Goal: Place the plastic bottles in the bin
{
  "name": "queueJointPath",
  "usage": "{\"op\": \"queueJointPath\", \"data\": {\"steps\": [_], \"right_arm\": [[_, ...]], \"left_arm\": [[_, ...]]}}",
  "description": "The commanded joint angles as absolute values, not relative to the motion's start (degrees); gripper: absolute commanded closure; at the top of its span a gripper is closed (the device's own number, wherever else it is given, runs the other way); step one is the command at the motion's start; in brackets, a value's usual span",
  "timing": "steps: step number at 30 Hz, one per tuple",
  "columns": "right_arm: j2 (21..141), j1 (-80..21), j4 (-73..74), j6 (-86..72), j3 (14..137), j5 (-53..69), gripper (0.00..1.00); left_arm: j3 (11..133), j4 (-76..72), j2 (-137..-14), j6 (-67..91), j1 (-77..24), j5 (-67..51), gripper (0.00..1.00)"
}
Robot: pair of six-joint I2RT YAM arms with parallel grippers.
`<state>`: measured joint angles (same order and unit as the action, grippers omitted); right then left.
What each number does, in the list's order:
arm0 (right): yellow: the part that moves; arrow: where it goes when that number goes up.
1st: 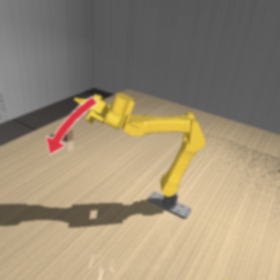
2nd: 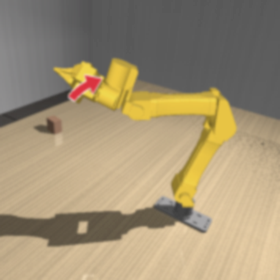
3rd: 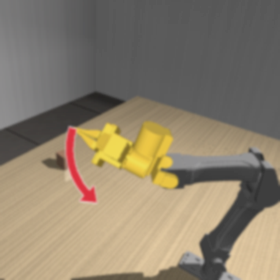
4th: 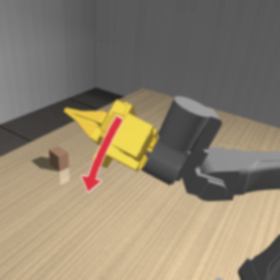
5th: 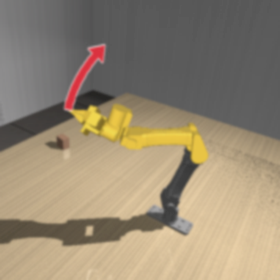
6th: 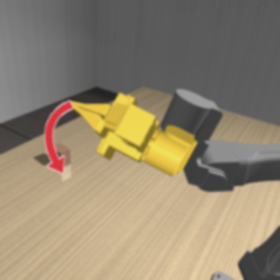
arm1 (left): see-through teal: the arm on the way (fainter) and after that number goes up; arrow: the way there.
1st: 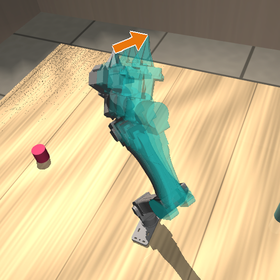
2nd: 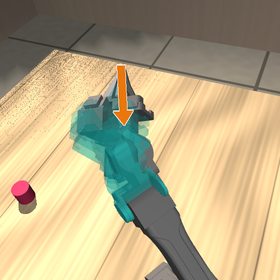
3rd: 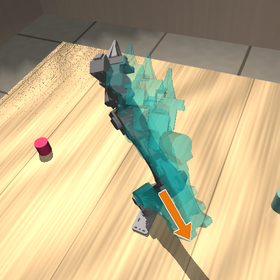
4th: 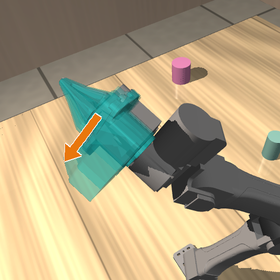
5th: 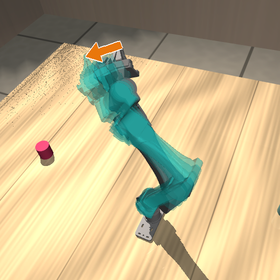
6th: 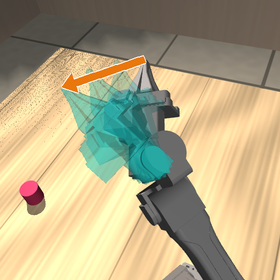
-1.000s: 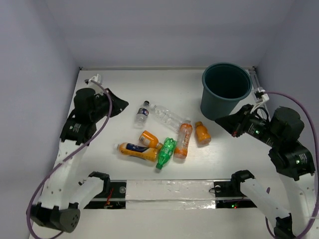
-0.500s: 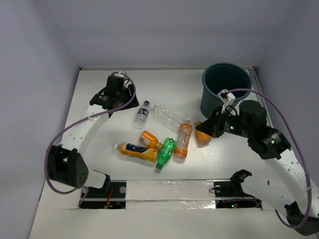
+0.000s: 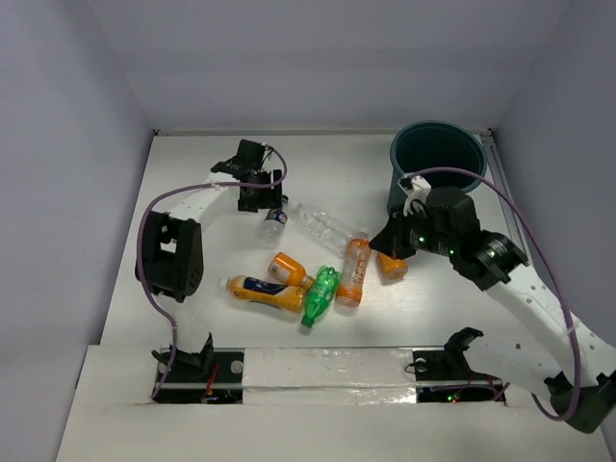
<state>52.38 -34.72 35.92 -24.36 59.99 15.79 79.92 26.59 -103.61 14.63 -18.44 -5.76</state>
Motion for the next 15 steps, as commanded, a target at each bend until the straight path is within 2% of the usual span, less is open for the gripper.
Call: {"op": "queueJointPath", "data": {"steps": [1, 6, 8, 10, 11, 12, 13, 14, 15], "right_arm": [[56.58, -35.51, 34.01, -20.75, 63.01, 12.57, 1.00], [61.87, -35.51, 33.05, -19.25, 66.17, 12.22, 1.00], [64.76, -35.51, 32.52, -18.72, 67.14, 12.04, 0.95], [66.70, -35.51, 31.73, -18.02, 68.54, 11.69, 0.83], [68.80, -35.51, 31.55, -17.67, 68.99, 11.69, 0.68], [69.95, -35.51, 30.94, -17.23, 69.52, 11.78, 0.61], [71.09, -35.51, 30.76, -16.53, 70.83, 11.69, 0.55], [72.32, -35.51, 30.50, -16.00, 71.62, 11.60, 0.46], [75.03, -35.51, 30.32, -15.30, 72.41, 11.43, 0.42]], "left_arm": [[83.23, 27.33, -103.79, 11.78, -18.72, -8.08, 0.35], [83.23, 26.63, -106.87, 11.25, -18.72, -10.19, 0.35], [83.23, 26.19, -107.75, 10.99, -18.72, -10.98, 0.35], [83.32, 26.10, -109.16, 10.55, -18.72, -11.07, 0.35], [83.32, 26.02, -109.51, 10.37, -18.72, -11.16, 0.35], [83.41, 26.02, -110.38, 10.28, -18.72, -11.16, 0.35], [83.41, 26.10, -110.83, 10.02, -18.72, -10.99, 0.35], [83.41, 26.10, -111.18, 9.76, -18.72, -10.90, 0.35], [83.41, 26.10, -111.88, 9.58, -18.72, -10.55, 0.37]]}}
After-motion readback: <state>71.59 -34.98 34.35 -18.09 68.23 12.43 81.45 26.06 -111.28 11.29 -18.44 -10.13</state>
